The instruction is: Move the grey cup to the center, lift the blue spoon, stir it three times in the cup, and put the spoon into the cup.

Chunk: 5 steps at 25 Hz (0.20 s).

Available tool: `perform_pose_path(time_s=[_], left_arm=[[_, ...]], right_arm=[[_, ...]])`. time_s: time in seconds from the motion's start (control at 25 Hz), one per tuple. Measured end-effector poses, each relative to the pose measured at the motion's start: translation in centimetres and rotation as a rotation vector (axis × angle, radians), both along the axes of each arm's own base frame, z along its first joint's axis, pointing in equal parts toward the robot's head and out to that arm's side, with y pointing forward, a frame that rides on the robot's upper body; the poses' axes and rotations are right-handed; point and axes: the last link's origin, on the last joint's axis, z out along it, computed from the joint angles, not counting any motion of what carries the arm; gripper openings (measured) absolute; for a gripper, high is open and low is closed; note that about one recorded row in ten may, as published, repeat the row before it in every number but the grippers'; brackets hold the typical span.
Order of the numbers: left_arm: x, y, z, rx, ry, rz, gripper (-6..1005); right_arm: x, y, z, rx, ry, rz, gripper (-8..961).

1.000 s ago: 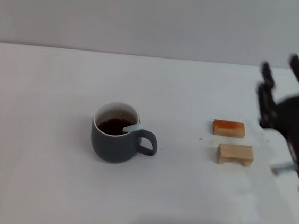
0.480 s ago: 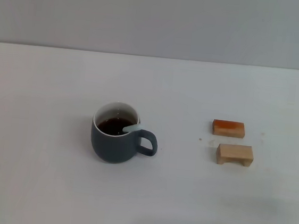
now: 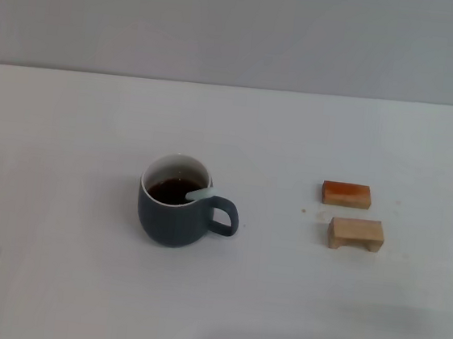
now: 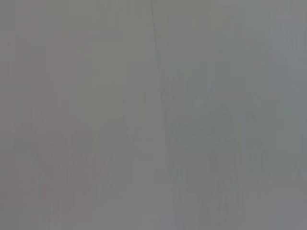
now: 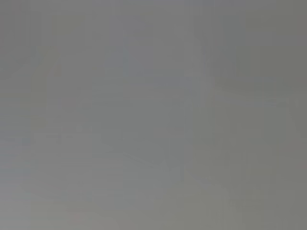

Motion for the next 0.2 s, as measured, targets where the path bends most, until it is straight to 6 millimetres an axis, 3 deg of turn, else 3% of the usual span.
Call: perform_pose_path(time_s=[0.2], left_arm=[[0.0, -0.01, 0.0, 0.0, -0.001, 0.0, -2]], right_arm=[[-0.17, -0.03, -0.02, -0.001, -0.01, 0.021, 711]])
